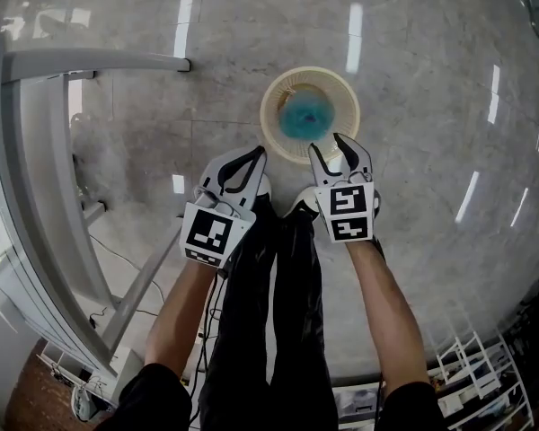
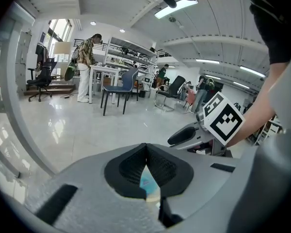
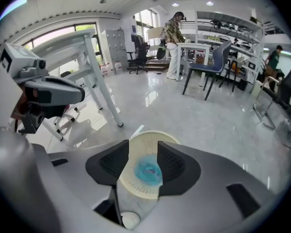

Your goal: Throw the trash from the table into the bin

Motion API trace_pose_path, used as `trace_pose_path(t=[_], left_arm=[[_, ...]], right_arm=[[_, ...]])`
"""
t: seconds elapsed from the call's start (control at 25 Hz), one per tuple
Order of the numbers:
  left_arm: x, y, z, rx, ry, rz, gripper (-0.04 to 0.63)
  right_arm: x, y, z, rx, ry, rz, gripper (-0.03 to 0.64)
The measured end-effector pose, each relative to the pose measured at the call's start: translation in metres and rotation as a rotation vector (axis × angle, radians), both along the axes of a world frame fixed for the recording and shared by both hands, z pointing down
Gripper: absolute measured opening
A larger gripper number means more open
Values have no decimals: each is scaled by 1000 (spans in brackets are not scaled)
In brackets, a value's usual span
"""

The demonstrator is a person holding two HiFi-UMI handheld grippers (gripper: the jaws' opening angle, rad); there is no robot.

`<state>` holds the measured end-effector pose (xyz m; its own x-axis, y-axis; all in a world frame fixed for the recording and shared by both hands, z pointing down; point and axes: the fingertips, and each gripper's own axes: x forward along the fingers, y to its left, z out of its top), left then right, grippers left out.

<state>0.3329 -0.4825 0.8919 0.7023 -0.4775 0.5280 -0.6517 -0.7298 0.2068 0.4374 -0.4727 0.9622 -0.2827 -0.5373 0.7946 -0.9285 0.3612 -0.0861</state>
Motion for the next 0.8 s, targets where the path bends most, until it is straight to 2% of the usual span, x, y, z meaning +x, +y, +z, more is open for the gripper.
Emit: trace_pose_path(t=[0.12,0.2,0.36,0.68,0.8], left_arm=[[1,-2,-14,8,0,-3,5],[1,-3,-25,13,0,-4,5],[1,-1,-54,19,-3,1,5],[-3,-16,-148,57,14,-23,5],[0,-12,-188,51,25,-18,5]], right_arm=[[2,-3,-19,11,-4,37,116],[2,-3,-34,19,-6,45,26],[0,-5,-82,67,-31,78,17],[13,-20,-221,229,-95,187,15],[8,-13,-275,267,-113,188,15]])
